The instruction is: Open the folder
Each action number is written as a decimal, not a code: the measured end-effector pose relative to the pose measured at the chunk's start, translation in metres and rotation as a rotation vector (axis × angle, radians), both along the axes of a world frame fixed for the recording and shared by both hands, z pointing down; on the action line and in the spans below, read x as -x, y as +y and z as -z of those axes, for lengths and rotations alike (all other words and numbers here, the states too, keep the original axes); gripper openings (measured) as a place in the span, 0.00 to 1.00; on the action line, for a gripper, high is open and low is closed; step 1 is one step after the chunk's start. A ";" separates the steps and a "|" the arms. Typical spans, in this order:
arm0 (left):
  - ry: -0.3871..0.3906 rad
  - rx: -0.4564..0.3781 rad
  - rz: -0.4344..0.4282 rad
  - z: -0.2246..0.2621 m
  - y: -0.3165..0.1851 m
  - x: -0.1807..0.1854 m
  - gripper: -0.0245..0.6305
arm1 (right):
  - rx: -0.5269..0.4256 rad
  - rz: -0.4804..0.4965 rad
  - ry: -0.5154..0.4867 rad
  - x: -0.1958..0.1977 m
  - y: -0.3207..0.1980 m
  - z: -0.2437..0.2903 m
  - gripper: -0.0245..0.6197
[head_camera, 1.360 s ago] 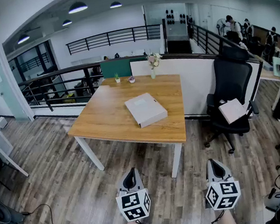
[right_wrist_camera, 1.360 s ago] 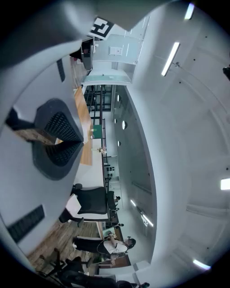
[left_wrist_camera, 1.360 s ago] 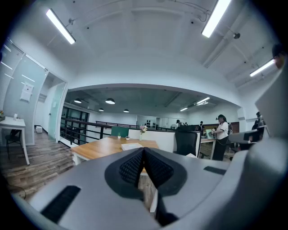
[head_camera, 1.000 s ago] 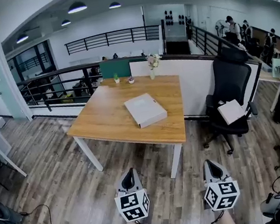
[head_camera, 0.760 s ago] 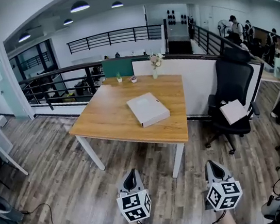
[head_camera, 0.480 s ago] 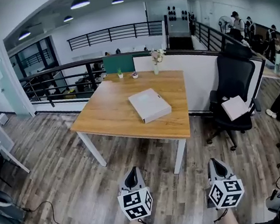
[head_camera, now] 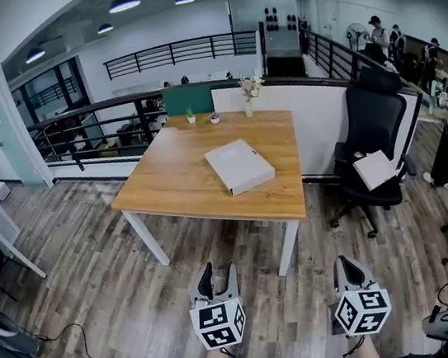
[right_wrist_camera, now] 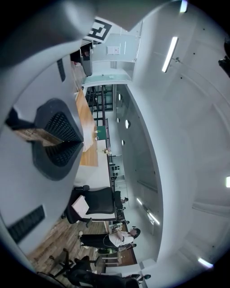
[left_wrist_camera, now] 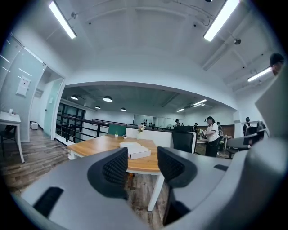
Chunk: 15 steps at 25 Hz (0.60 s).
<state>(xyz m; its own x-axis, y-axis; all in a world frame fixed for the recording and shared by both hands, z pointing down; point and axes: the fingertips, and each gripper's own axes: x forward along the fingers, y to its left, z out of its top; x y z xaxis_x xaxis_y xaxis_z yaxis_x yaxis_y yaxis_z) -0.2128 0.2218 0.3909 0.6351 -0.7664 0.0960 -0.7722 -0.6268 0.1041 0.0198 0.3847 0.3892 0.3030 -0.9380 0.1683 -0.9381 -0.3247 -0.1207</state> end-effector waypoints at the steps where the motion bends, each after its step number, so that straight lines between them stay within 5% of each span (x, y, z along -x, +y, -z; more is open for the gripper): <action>1: 0.002 0.000 -0.003 0.000 -0.001 0.001 0.35 | -0.001 0.001 -0.002 0.002 0.000 0.000 0.04; 15: 0.041 -0.021 -0.029 -0.002 -0.026 0.017 0.67 | -0.034 0.013 -0.019 0.026 -0.016 0.011 0.04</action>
